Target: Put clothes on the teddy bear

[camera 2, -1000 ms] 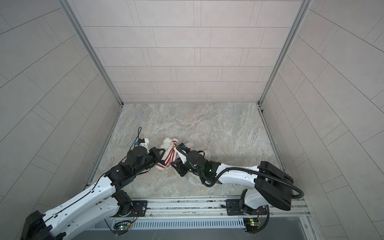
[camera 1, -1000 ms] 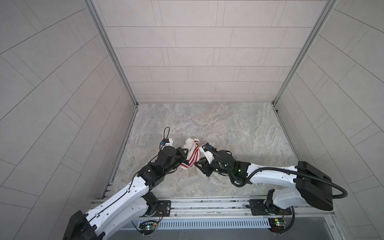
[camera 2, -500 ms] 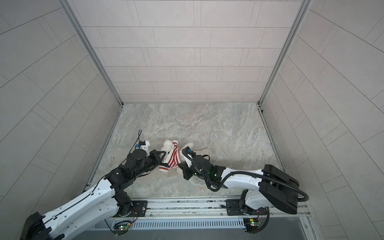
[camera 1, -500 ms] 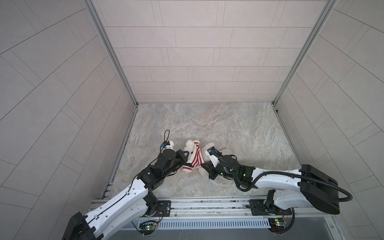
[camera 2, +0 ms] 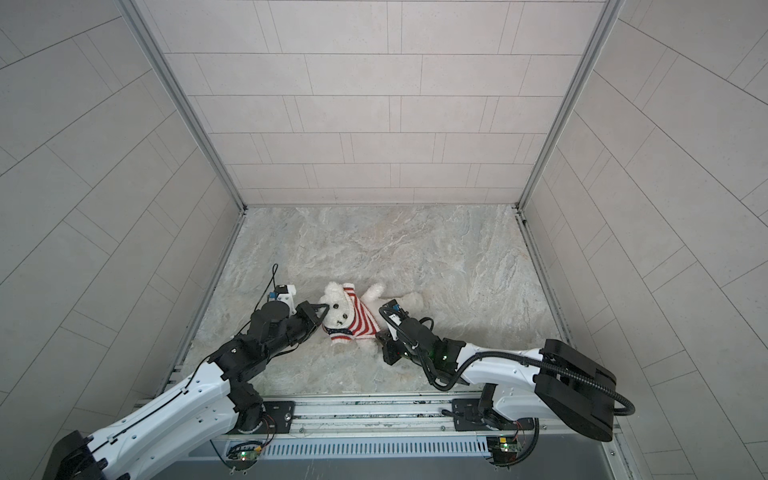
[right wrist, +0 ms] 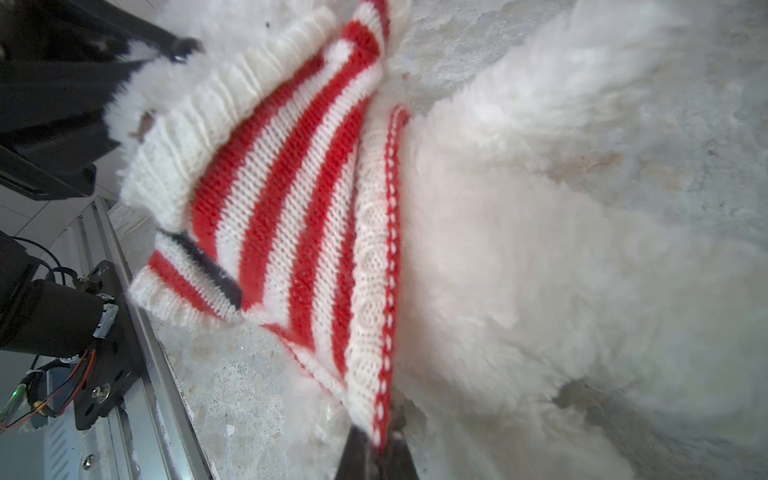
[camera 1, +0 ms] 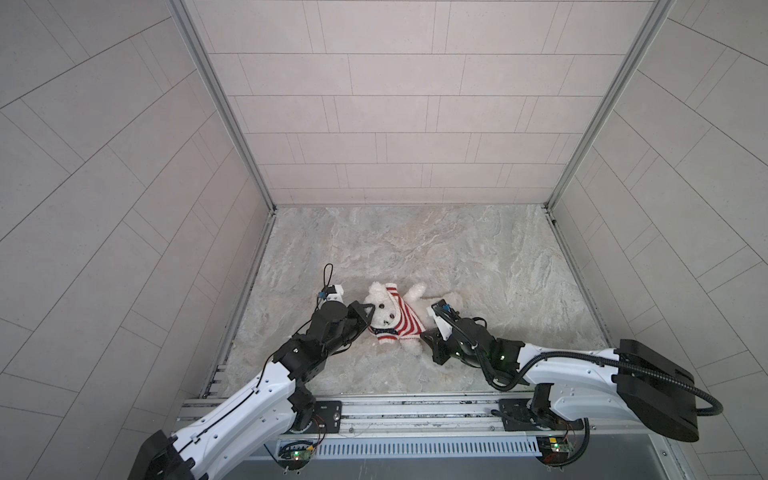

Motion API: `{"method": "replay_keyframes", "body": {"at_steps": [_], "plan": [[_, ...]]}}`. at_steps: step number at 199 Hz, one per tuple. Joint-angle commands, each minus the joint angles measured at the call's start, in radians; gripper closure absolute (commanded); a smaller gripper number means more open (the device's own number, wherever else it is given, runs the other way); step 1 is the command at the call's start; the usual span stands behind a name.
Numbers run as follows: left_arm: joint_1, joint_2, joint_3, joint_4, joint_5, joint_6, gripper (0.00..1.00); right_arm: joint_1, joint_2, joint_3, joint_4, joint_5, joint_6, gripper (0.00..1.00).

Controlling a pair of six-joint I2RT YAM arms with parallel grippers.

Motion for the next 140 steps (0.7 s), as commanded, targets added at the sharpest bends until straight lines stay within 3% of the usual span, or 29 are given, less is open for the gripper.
{"method": "replay_keyframes", "body": {"at_steps": [1,54,83,140], "plan": [[0.028,-0.036,-0.011,0.052,-0.030,-0.020,1.00,-0.023,-0.003,-0.031,-0.147,0.058,0.029,1.00],[0.028,-0.051,-0.053,0.099,0.001,-0.072,1.00,-0.043,-0.002,0.039,-0.259,0.072,-0.034,1.00],[0.028,-0.081,-0.054,0.085,-0.009,-0.089,1.00,-0.067,-0.017,0.098,-0.426,0.190,-0.079,1.00],[0.021,-0.150,-0.102,0.092,-0.082,-0.145,1.00,-0.141,-0.160,0.039,-0.408,0.194,-0.096,1.00]]}}
